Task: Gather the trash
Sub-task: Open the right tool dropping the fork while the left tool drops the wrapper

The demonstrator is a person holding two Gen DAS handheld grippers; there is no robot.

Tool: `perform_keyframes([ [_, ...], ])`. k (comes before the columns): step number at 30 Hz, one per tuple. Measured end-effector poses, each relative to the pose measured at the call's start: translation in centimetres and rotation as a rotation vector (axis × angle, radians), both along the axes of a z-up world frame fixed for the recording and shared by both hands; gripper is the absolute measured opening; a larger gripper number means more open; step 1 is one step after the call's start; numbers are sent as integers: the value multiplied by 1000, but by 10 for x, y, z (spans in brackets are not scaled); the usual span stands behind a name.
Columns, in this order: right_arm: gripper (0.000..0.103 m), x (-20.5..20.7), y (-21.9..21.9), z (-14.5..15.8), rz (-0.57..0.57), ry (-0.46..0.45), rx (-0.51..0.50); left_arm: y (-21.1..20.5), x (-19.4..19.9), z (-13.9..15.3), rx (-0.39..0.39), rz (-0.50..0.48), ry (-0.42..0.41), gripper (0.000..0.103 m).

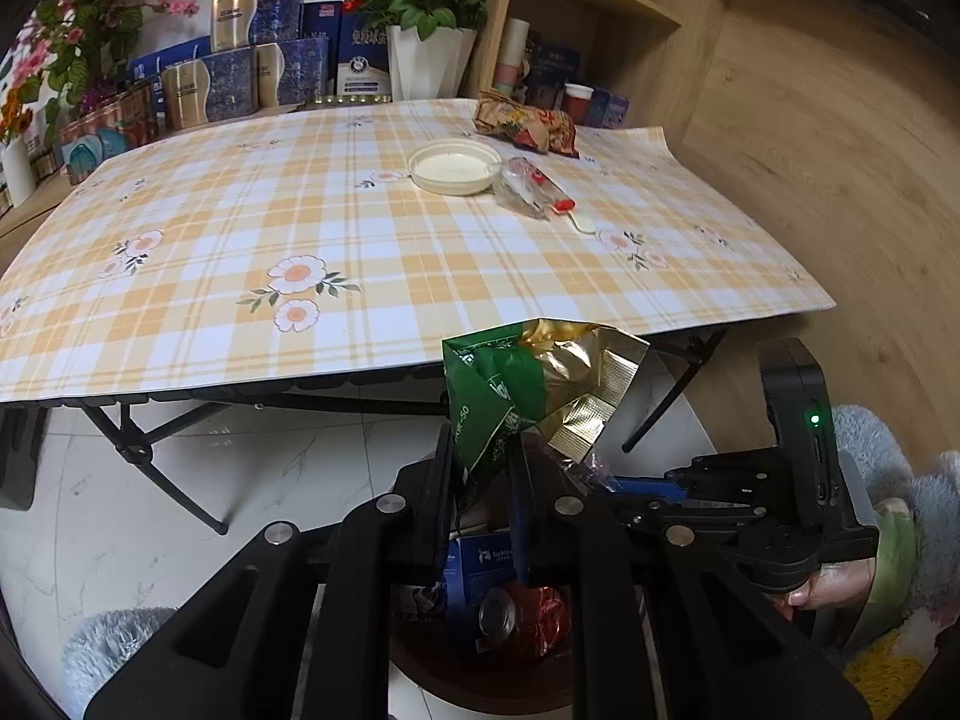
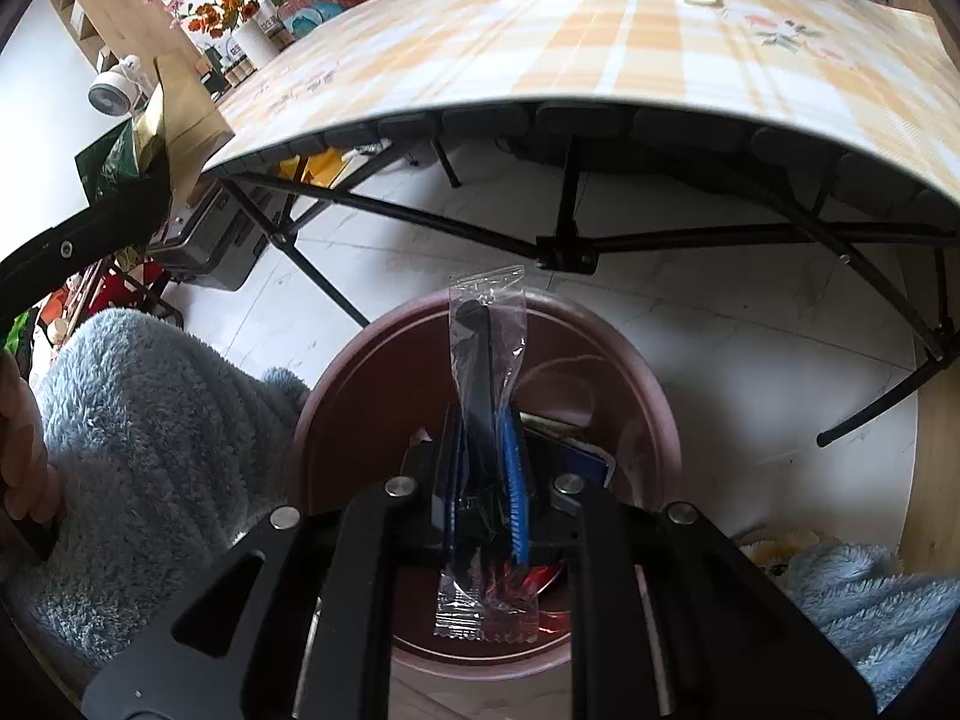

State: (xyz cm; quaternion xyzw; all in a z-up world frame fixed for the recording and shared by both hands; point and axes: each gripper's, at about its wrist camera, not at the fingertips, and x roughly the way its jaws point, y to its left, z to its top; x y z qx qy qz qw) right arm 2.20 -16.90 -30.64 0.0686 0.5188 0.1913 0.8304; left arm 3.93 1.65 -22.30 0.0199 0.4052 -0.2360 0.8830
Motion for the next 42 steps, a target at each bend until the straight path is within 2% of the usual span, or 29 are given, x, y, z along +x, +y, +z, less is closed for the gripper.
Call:
perform_keyframes([
  [1, 32, -2, 1, -1, -1, -1, -9, -1, 1, -1, 3, -1, 3, 15],
  [3, 38, -2, 3, -1, 5, -7, -9, -2, 2, -3, 8, -3, 11, 15],
  [7, 66, -3, 0, 7, -5, -38, -36, -6, 5, -7, 30, -7, 25, 15],
  [8, 68, -3, -2, 11, -18, -53, -44, -7, 5, -8, 36, -8, 28, 15],
  [10, 84, -3, -7, 18, -47, -75, -69, -9, 6, -11, 55, -11, 36, 15],
  [14, 94, -10, -19, 44, -139, -174, -164, -16, 9, -20, 106, -23, 67, 16],
  [17, 97, -17, -31, 65, -198, -258, -200, -24, 10, -27, 151, -38, 87, 16],
  [23, 97, -23, -61, 85, -308, -337, -210, -48, 3, -40, 279, -102, 91, 16],
  [27, 97, -23, -71, 88, -357, -346, -205, -64, -3, -51, 365, -161, 91, 16],
  [31, 97, -22, -76, 82, -380, -337, -210, -74, -5, -64, 422, -212, 131, 16],
  [37, 97, -21, -84, 78, -413, -318, -206, -75, -5, -77, 462, -231, 185, 18],
  [38, 97, -21, -85, 78, -417, -318, -204, -75, -6, -78, 468, -235, 187, 20],
  [40, 97, -22, -86, 78, -426, -317, -201, -77, -7, -80, 488, -242, 185, 36],
  [41, 97, -22, -88, 77, -432, -314, -198, -78, -8, -81, 495, -242, 182, 54],
  [42, 97, -22, -88, 77, -435, -312, -197, -78, -8, -80, 495, -243, 177, 63],
])
